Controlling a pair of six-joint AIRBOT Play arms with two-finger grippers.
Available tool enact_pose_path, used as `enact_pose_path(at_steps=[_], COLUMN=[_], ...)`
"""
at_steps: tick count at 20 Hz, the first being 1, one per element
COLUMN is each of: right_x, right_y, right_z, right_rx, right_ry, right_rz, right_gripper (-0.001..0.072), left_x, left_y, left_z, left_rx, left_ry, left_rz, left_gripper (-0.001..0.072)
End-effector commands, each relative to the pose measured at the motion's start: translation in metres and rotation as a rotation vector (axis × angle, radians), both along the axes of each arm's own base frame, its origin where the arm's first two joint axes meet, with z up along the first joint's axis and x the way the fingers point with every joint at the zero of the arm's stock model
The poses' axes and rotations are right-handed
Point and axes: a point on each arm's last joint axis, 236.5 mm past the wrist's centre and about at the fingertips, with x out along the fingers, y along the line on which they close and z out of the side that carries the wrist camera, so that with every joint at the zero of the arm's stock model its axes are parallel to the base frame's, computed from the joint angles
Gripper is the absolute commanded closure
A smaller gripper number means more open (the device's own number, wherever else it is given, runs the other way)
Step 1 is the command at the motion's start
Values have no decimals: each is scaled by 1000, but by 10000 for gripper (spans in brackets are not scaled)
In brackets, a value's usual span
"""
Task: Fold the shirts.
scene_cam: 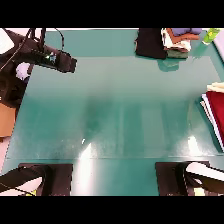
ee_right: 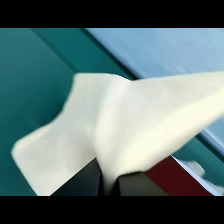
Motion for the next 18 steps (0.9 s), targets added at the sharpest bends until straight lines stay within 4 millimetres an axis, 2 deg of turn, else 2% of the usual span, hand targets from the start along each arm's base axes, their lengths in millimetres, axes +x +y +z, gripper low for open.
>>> enact_pose_path(at_steps=[1,7,10,12,15,16,17,18], right_x=[-50,-118,-145,-158,-163,-170,-176,-182], right_y=[0,4,4,6,11,11,9,6], right_z=[-27,-99,-123,-137,-151,-156,-159,-159], right_rx=[40,118,108,101,100,101,98,88], right_ry=[54,202,293,344,370,404,437,464], right_rz=[-80,-180,-217,-224,-213,-216,-221,-228], right_gripper=[693,693,692,692,685,591,417,289], left_x=[-4,-7,-7,-7,-7,-7,-7,-7], left_y=[1,2,2,2,2,2,2,2], left_z=[-4,-6,-7,-7,-7,-7,-7,-7], left_rx=[11,28,28,28,29,29,29,29], left_ry=[20,28,29,30,30,30,30,30], left_rz=[-5,-22,-22,-22,-22,-22,-22,-22], left_gripper=[684,683,683,683,683,683,684,683])
